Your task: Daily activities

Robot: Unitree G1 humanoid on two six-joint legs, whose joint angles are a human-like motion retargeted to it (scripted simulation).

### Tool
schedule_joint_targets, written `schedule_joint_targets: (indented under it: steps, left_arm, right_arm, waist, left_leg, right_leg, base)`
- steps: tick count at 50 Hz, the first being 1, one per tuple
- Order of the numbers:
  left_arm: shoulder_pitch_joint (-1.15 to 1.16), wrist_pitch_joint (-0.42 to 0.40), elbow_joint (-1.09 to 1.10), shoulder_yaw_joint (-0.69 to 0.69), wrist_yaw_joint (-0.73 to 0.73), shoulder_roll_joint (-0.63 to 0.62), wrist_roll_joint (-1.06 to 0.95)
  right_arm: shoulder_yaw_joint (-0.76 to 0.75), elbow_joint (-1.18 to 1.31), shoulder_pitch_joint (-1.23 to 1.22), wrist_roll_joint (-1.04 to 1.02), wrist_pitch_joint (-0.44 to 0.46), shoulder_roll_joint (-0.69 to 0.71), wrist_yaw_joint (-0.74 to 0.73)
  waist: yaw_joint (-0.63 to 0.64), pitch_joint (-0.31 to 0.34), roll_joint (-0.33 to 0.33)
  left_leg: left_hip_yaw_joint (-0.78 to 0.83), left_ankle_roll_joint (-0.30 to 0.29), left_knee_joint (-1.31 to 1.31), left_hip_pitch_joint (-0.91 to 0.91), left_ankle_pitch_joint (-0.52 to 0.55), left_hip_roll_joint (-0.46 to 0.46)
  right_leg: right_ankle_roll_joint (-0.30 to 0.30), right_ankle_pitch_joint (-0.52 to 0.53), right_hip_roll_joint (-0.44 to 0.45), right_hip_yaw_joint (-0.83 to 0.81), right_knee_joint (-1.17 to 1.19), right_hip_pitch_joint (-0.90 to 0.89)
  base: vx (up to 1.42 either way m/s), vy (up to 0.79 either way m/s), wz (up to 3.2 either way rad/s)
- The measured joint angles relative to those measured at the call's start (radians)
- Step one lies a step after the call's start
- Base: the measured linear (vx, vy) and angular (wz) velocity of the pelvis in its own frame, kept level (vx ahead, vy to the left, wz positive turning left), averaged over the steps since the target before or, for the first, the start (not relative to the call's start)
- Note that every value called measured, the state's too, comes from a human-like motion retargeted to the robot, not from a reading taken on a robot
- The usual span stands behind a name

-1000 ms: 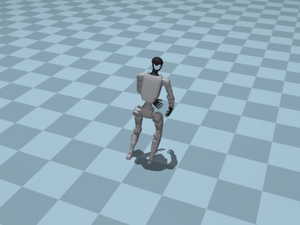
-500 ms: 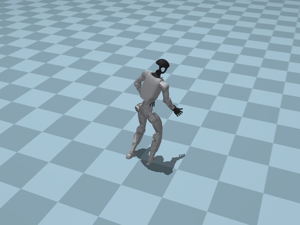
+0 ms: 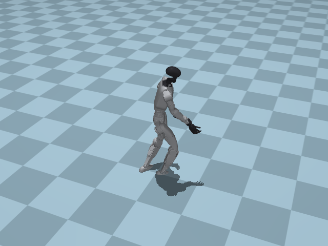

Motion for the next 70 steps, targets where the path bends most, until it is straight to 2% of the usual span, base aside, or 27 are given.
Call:
schedule_joint_targets:
  steps: [3,4,7,19,30,35,40,42,43,45,48,50,52,53,55,57,58,61,63,68,70]
  left_arm:
    - [-0.004,-0.005,-0.005,-0.017,-0.007,0.006,0.029]
    - [-0.006,-0.006,-0.006,-0.023,-0.009,0.009,0.039]
    - [-0.015,-0.01,-0.008,-0.037,-0.016,0.019,0.064]
    - [-0.095,-0.023,-0.021,-0.042,-0.031,0.04,0.14]
    - [-0.162,-0.026,0.003,-0.034,-0.069,0.015,0.176]
    - [-0.17,-0.007,0.03,-0.008,-0.094,0.005,0.186]
    - [-0.165,0.03,0.083,0.047,-0.107,-0.02,0.175]
    - [-0.162,0.045,0.118,0.075,-0.107,-0.038,0.161]
    - [-0.16,0.051,0.136,0.088,-0.104,-0.049,0.152]
    - [-0.16,0.061,0.172,0.111,-0.098,-0.076,0.129]
    - [-0.157,0.075,0.218,0.141,-0.089,-0.108,0.101]
    - [-0.175,0.074,0.272,0.149,-0.087,-0.144,0.071]
    - [-0.168,0.081,0.304,0.161,-0.086,-0.16,0.058]
    - [-0.171,0.083,0.326,0.166,-0.088,-0.169,0.05]
    - [-0.187,0.08,0.386,0.168,-0.094,-0.198,0.033]
    - [-0.181,0.087,0.425,0.171,-0.098,-0.21,0.029]
    - [-0.19,0.087,0.457,0.172,-0.104,-0.222,0.027]
    - [-0.183,0.099,0.52,0.171,-0.12,-0.238,0.029]
    - [-0.193,0.101,0.58,0.171,-0.137,-0.255,0.033]
    - [-0.177,0.121,0.67,0.16,-0.171,-0.276,0.048]
    - [-0.197,0.118,0.721,0.164,-0.193,-0.293,0.056]
  right_arm:
    - [0.011,0.032,0.004,0.003,0.005,0.014,0.016]
    - [0.015,0.042,0.004,0.003,0.006,0.017,0.023]
    - [0.031,0.068,0.006,0.0,0.012,0.029,0.045]
    - [0.103,0.134,0.042,-0.079,0.03,0.048,0.115]
    - [0.16,0.154,0.068,-0.288,0.062,0.027,0.137]
    - [0.186,0.14,0.105,-0.358,0.073,0.021,0.177]
    - [0.206,0.112,0.176,-0.39,0.073,0.006,0.235]
    - [0.214,0.091,0.221,-0.394,0.073,-0.009,0.266]
    - [0.217,0.084,0.243,-0.396,0.073,-0.017,0.278]
    - [0.219,0.077,0.286,-0.404,0.073,-0.035,0.299]
    - [0.219,0.085,0.345,-0.42,0.074,-0.06,0.322]
    - [0.213,0.086,0.386,-0.443,0.076,-0.101,0.348]
    - [0.213,0.098,0.422,-0.46,0.079,-0.112,0.36]
    - [0.211,0.104,0.438,-0.474,0.08,-0.125,0.369]
    - [0.2,0.113,0.468,-0.509,0.081,-0.158,0.395]
    - [0.201,0.126,0.492,-0.531,0.085,-0.165,0.408]
    - [0.198,0.132,0.499,-0.55,0.086,-0.179,0.421]
    - [0.201,0.145,0.519,-0.581,0.09,-0.186,0.443]
    - [0.202,0.15,0.518,-0.603,0.094,-0.194,0.467]
    - [0.215,0.158,0.524,-0.632,0.101,-0.183,0.503]
    - [0.218,0.164,0.509,-0.644,0.106,-0.196,0.532]
  waist:
    - [0.009,-0.019,-0.011]
    - [0.009,-0.027,-0.02]
    - [0.002,-0.052,-0.055]
    - [-0.001,-0.121,-0.16]
    - [0.049,-0.155,-0.236]
    - [0.068,-0.161,-0.286]
    - [0.081,-0.151,-0.338]
    - [0.094,-0.142,-0.302]
    - [0.111,-0.138,-0.253]
    - [0.156,-0.152,-0.109]
    - [0.184,-0.153,-0.056]
    - [0.211,-0.184,0.037]
    - [0.223,-0.181,0.065]
    - [0.226,-0.184,0.075]
    - [0.219,-0.186,0.083]
    - [0.216,-0.181,0.098]
    - [0.206,-0.178,0.086]
    - [0.192,-0.174,0.098]
    - [0.173,-0.166,0.066]
    - [0.147,-0.153,0.081]
    - [0.133,-0.151,0.031]
  left_leg:
    - [0.083,0.016,-0.028,-0.005,0.012,-0.031]
    - [0.099,0.021,-0.042,-0.008,0.018,-0.049]
    - [0.126,0.028,-0.092,-0.017,0.043,-0.101]
    - [0.224,0.044,-0.278,-0.015,0.129,-0.236]
    - [0.305,0.056,-0.37,-0.012,0.164,-0.288]
    - [0.329,0.068,-0.323,-0.024,0.166,-0.254]
    - [0.316,0.082,-0.151,-0.047,0.199,-0.144]
    - [0.193,0.014,0.12,-0.124,0.225,0.064]
    - [0.072,-0.071,0.273,-0.188,0.263,0.203]
    - [-0.191,-0.214,0.495,-0.328,0.244,0.445]
    - [-0.335,-0.184,0.558,-0.395,0.045,0.524]
    - [-0.449,-0.186,0.589,-0.455,-0.059,0.617]
    - [-0.51,-0.196,0.597,-0.462,-0.091,0.629]
    - [-0.535,-0.202,0.589,-0.462,-0.104,0.619]
    - [-0.568,-0.204,0.539,-0.441,-0.115,0.568]
    - [-0.602,-0.208,0.522,-0.426,-0.124,0.556]
    - [-0.599,-0.201,0.477,-0.398,-0.124,0.511]
    - [-0.626,-0.194,0.444,-0.367,-0.136,0.491]
    - [-0.606,-0.173,0.355,-0.307,-0.121,0.423]
    - [-0.614,-0.163,0.349,-0.263,-0.129,0.434]
    - [-0.576,-0.14,0.212,-0.191,-0.093,0.342]
  right_leg:
    - [0.0,-0.009,-0.249,-0.128,0.056,-0.053]
    - [-0.022,-0.027,-0.314,-0.163,0.081,-0.067]
    - [-0.087,-0.086,-0.428,-0.229,0.14,-0.092]
    - [-0.109,-0.201,-0.607,-0.287,0.217,-0.078]
    - [-0.076,-0.245,-0.707,-0.321,0.152,-0.016]
    - [-0.063,-0.33,-0.681,-0.329,0.08,0.018]
    - [-0.083,-0.399,-0.643,-0.352,0.015,0.067]
    - [-0.108,-0.404,-0.542,-0.403,-0.047,0.148]
    - [-0.129,-0.397,-0.45,-0.429,-0.079,0.192]
    - [-0.178,-0.338,-0.198,-0.475,-0.203,0.277]
    - [-0.205,-0.312,-0.083,-0.469,-0.24,0.308]
    - [-0.234,-0.188,0.092,-0.469,-0.503,0.422]
    - [-0.244,-0.169,0.14,-0.454,-0.516,0.442]
    - [-0.249,-0.157,0.163,-0.446,-0.548,0.46]
    - [-0.254,-0.067,0.2,-0.428,-0.747,0.563]
    - [-0.26,-0.046,0.225,-0.416,-0.775,0.591]
    - [-0.259,-0.027,0.215,-0.412,-0.831,0.624]
    - [-0.262,-0.012,0.232,-0.4,-0.857,0.657]
    - [-0.257,-0.023,0.192,-0.402,-0.866,0.674]
    - [-0.257,-0.03,0.201,-0.395,-0.846,0.702]
    - [-0.248,-0.065,0.134,-0.399,-0.819,0.69]
  base:
    - [-0.1,0.38,-1.56]
    - [-0.05,0.22,-1.19]
    - [-0.06,0.0,-0.81]
    - [-0.07,-0.06,-0.79]
    - [-0.07,-0.15,-0.77]
    - [-0.06,-0.3,-0.56]
    - [-0.02,-0.36,-0.5]
    - [-0.01,-0.46,-0.98]
    - [-0.05,-0.45,-1.58]
    - [-0.1,-0.34,-1.74]
    - [-0.04,-0.21,-0.92]
    - [0.06,-0.18,-0.71]
    - [0.02,-0.16,-0.56]
    - [0.07,-0.15,-0.27]
    - [0.09,-0.13,-0.05]
    - [0.05,-0.1,-0.05]
    - [0.07,-0.08,0.05]
    - [0.04,-0.06,-0.04]
    - [0.09,-0.03,0.08]
    - [0.01,0.0,-0.01]
    - [0.1,0.02,0.0]
